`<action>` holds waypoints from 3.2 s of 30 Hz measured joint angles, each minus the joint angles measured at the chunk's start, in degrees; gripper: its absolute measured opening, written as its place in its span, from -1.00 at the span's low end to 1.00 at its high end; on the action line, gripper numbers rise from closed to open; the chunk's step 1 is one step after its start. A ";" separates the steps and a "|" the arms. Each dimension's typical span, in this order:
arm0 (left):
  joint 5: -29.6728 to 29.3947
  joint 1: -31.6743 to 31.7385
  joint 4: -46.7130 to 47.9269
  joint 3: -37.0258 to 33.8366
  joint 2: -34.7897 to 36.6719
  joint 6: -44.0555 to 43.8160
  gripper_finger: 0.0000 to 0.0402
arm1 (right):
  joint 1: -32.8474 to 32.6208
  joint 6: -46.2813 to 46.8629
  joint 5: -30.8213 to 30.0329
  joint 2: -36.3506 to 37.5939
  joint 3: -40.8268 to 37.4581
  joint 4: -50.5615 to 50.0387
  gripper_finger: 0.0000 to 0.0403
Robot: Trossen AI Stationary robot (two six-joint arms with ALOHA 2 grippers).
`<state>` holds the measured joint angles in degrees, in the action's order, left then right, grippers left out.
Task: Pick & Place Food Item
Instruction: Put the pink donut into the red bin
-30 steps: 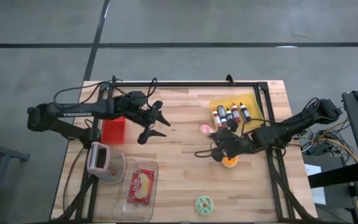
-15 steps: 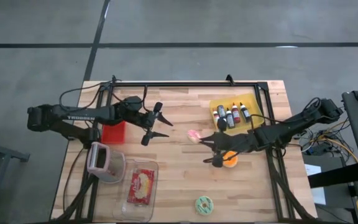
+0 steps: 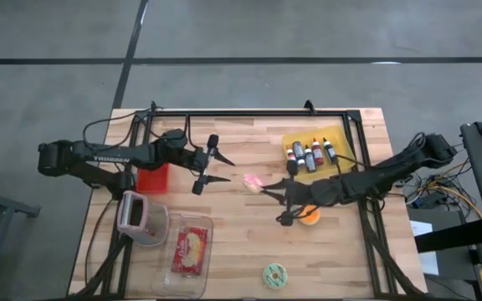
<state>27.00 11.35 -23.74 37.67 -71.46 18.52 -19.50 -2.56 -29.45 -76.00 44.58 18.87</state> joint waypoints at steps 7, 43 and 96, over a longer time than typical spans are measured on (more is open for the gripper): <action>-0.02 0.02 -0.74 -0.04 -0.24 0.13 0.17 | 1.51 -4.75 0.13 -4.05 0.00 7.55 -0.87; 0.07 0.00 -6.02 0.02 -0.74 0.76 0.17 | 10.08 -5.14 17.77 -6.00 0.09 17.61 -0.87; 0.38 0.04 -7.51 0.79 -3.76 1.03 -0.65 | 10.40 -4.45 17.51 -5.95 0.09 16.59 -0.73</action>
<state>27.39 11.40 -31.24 38.46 -75.22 19.55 -9.10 -7.01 -11.94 -81.95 44.66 35.46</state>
